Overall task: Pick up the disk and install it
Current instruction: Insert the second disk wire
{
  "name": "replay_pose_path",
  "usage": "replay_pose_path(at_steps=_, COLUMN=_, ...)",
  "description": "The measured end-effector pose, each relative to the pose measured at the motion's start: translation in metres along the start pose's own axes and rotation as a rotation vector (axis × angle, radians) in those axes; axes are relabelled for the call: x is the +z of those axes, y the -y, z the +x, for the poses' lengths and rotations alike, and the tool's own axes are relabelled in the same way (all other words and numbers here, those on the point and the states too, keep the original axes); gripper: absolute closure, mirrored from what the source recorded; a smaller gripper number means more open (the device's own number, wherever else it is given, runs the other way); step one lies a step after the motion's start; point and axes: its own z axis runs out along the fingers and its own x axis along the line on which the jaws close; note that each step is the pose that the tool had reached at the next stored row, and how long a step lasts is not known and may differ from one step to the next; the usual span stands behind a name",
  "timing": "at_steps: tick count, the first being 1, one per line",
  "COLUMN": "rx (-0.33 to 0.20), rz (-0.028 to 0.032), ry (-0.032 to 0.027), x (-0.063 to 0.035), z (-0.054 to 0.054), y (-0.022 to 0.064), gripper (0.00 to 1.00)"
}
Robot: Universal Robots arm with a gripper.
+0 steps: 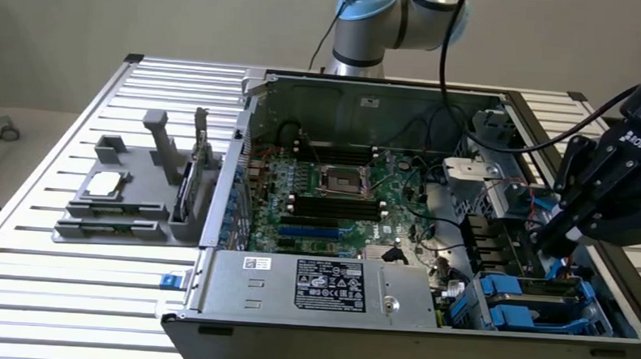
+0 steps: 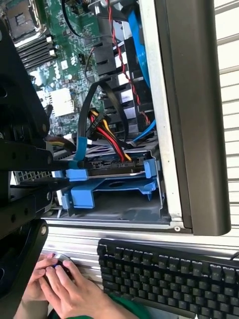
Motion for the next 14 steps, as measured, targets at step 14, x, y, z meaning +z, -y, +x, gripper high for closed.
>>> replay_pose_path(at_steps=14, rx=0.005, rz=-0.0818, ry=-0.0102, x=-0.0075, z=0.0024, y=0.0046, gripper=0.8)
